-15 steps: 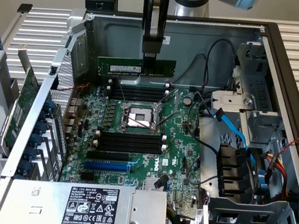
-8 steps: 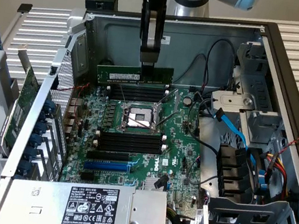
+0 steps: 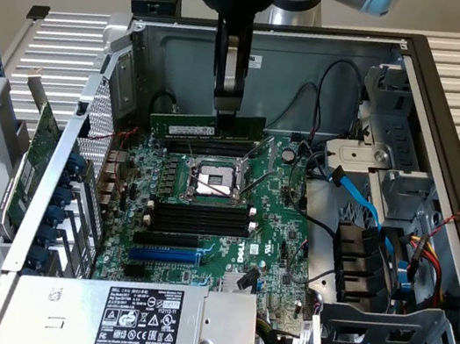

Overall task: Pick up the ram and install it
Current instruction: 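Insert the ram into the slot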

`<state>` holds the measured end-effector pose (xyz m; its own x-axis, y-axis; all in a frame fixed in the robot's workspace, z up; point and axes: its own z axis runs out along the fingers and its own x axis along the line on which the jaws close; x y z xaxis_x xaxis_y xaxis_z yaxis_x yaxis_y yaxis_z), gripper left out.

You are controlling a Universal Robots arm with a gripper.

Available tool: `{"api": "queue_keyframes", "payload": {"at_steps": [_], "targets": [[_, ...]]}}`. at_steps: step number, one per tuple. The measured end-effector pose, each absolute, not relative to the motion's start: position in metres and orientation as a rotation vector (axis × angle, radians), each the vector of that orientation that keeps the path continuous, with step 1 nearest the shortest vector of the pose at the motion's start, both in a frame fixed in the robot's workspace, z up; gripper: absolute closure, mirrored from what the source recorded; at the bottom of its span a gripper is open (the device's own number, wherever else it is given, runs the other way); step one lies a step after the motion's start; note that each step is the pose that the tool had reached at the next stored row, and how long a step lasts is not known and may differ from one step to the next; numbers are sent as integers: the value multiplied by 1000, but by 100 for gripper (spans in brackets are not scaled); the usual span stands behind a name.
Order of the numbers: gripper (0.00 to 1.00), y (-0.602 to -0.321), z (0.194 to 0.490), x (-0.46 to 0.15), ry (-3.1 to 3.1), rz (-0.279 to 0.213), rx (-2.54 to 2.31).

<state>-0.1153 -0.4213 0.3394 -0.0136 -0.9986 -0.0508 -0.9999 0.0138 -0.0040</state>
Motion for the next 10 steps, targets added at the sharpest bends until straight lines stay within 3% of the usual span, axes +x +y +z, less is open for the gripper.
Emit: {"api": "queue_keyframes", "payload": {"at_steps": [10], "targets": [[88, -423, 324, -115, 2212, 46, -2178]]}}
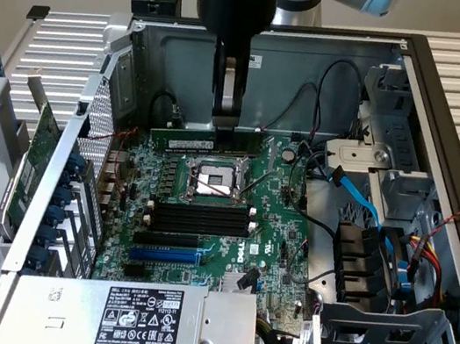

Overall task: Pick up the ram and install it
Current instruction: 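Insert the ram into the slot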

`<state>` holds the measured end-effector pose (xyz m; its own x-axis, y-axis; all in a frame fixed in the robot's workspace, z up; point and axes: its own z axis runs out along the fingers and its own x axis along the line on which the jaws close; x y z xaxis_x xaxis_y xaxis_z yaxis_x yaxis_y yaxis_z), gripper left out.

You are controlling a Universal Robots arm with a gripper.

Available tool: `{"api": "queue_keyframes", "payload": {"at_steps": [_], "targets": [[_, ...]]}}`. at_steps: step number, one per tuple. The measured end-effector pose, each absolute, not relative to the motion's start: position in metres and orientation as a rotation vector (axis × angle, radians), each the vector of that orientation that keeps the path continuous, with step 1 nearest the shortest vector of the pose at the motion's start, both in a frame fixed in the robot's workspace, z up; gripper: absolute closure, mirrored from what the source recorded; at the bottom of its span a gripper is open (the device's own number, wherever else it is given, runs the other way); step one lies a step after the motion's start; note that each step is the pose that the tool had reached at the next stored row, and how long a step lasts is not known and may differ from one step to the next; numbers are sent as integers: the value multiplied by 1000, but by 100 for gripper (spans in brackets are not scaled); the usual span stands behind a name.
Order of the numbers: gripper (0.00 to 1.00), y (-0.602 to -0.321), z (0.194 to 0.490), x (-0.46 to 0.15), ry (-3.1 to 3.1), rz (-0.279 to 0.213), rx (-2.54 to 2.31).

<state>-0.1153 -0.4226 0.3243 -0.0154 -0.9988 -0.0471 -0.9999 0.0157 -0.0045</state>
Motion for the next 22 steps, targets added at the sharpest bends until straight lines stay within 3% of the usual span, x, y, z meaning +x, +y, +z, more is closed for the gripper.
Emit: {"api": "queue_keyframes", "payload": {"at_steps": [12, 22], "targets": [[88, -422, 308, -115, 2236, 28, -2170], [88, -423, 296, -114, 2248, 52, -2169]]}}
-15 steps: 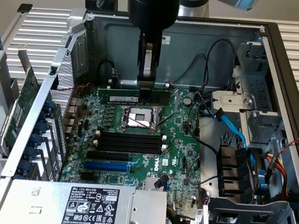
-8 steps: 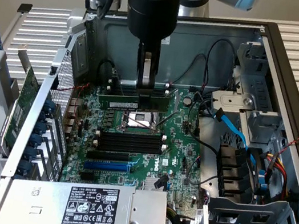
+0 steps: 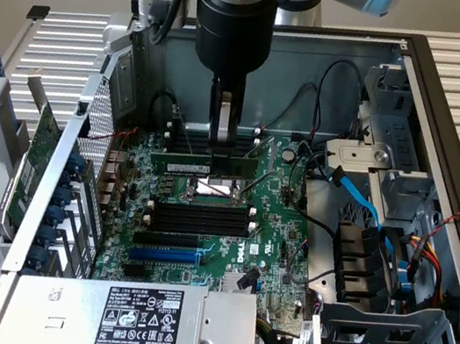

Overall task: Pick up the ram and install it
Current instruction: 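Insert the ram into the slot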

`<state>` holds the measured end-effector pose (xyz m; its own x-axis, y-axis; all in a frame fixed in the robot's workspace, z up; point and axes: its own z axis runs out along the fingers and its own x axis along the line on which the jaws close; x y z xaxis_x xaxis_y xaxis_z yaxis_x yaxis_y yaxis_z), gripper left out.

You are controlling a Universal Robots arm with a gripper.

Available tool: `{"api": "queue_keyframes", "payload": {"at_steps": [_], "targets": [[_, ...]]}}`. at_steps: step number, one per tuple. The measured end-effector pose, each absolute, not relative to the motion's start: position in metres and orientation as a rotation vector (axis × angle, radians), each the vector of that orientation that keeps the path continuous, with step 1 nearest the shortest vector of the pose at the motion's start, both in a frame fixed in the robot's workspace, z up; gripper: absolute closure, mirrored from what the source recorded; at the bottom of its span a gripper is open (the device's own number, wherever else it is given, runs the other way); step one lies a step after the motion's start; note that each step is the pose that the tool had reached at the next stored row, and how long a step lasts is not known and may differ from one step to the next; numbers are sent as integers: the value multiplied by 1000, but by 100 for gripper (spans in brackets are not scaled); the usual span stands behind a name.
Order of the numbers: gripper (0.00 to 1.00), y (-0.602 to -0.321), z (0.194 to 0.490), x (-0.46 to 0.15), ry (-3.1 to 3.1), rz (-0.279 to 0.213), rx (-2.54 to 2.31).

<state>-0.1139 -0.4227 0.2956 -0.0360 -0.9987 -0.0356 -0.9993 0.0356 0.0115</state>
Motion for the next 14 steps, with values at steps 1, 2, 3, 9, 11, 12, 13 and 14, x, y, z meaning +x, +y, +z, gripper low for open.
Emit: {"api": "queue_keyframes", "payload": {"at_steps": [1, 2, 3, 9, 11, 12, 13, 14], "targets": [[88, -423, 295, -113, 2247, 56, -2167], [88, -423, 294, -113, 2247, 60, -2167], [88, -423, 293, -113, 2247, 65, -2166], [88, -425, 289, -110, 2252, 94, -2170], [88, -425, 287, -109, 2251, 94, -2170], [88, -425, 287, -109, 2252, 94, -2170], [88, -425, 286, -109, 2252, 94, -2170], [88, -425, 284, -109, 2252, 94, -2170]]}}
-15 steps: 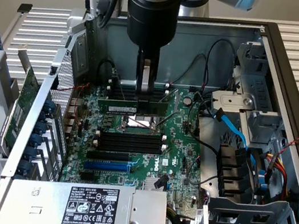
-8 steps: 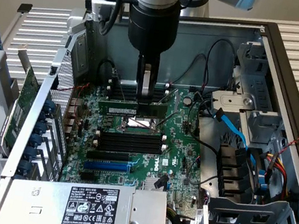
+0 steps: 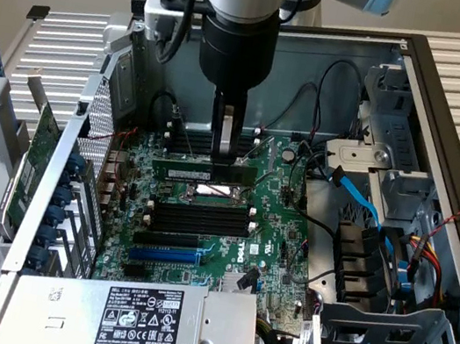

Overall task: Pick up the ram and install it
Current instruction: 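Insert the ram into the slot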

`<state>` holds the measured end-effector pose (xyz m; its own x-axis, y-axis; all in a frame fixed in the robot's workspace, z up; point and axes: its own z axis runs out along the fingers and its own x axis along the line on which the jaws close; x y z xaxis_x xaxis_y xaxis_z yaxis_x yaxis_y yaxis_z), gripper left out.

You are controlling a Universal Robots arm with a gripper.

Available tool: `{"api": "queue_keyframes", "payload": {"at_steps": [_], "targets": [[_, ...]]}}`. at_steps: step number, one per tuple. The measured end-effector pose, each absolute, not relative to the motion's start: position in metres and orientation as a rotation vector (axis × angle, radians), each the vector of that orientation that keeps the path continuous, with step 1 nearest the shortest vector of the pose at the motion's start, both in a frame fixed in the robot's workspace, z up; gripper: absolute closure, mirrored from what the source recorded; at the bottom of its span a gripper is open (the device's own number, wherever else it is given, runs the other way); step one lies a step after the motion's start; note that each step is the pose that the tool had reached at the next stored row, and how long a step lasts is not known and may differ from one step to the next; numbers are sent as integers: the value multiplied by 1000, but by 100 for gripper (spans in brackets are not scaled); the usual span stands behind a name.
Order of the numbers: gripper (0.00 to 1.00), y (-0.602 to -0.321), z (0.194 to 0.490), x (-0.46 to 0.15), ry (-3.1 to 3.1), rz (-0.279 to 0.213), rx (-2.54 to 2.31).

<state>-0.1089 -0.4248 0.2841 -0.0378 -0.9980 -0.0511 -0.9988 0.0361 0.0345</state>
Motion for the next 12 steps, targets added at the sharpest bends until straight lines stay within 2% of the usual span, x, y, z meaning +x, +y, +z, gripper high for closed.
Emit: {"api": "queue_keyframes", "payload": {"at_steps": [6, 12], "targets": [[88, -425, 274, -109, 2253, 92, -2171], [88, -425, 268, -109, 2264, 65, -2182]]}}
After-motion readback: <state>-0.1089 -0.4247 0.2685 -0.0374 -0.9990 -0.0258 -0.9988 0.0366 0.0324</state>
